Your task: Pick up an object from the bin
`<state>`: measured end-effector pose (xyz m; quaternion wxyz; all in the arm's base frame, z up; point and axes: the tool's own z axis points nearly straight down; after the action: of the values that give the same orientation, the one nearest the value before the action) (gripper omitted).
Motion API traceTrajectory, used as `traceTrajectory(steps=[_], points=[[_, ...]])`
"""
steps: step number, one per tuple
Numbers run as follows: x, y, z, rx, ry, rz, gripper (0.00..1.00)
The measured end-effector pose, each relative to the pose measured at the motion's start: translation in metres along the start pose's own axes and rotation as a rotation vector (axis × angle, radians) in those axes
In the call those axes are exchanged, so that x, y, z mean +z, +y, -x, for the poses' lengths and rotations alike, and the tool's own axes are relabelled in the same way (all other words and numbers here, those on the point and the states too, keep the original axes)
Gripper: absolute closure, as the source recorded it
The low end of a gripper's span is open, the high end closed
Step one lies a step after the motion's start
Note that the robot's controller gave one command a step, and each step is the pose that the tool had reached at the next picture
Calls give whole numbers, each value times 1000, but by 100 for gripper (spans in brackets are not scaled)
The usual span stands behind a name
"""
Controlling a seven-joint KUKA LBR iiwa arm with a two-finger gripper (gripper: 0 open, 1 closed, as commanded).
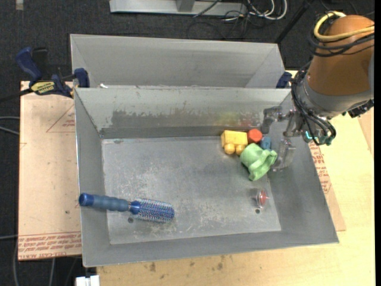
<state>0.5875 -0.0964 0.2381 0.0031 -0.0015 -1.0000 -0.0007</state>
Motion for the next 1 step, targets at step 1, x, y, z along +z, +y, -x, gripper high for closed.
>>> traceTrajectory(steps=[1], points=[[170,-36,21,143,-8,0,0]])
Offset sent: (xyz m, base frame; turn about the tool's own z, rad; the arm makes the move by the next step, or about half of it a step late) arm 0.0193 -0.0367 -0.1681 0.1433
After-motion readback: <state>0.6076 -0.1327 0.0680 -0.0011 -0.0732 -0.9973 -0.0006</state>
